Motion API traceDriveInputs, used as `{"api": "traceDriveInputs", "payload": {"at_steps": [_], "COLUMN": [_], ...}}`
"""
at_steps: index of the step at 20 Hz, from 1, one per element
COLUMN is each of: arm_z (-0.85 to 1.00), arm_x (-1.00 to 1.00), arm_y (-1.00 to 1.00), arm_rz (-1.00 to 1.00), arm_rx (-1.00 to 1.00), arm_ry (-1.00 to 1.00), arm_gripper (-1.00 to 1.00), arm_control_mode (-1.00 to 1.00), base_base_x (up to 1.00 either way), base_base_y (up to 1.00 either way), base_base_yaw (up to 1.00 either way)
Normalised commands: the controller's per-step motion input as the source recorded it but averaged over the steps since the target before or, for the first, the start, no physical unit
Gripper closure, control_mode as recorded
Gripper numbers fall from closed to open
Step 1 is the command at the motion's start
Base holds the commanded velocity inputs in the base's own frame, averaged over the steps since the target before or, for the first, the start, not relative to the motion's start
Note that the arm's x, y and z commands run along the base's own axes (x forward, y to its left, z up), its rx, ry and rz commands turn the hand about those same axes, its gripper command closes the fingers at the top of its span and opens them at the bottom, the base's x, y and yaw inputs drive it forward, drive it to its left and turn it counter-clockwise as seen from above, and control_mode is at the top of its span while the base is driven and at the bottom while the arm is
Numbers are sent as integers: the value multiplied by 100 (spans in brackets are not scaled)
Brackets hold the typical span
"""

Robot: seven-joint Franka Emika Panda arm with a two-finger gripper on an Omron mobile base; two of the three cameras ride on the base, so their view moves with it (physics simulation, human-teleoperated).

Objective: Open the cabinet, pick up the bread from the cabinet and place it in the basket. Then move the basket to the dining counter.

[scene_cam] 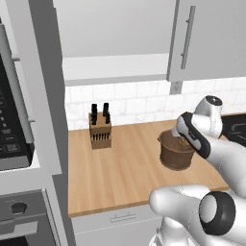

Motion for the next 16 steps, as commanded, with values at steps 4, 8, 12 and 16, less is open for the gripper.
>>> {"api": "traceDriveInputs", "payload": {"at_steps": [4,8,12,16], "arm_z": [-26,-27,-24,-30], "arm_x": [20,8,4,3], "arm_y": [-1,0,1,10], "arm_rz": [0,0,0,1], "arm_rx": [0,0,0,0], "arm_ry": [19,5,3,5], "arm_gripper": [100,100,100,100], "arm_control_mode": [-100,-100,-100,-100], "base_base_x": [0,0,0,0], "base_base_y": [0,0,0,0], "base_base_yaw": [0,0,0,0]}}
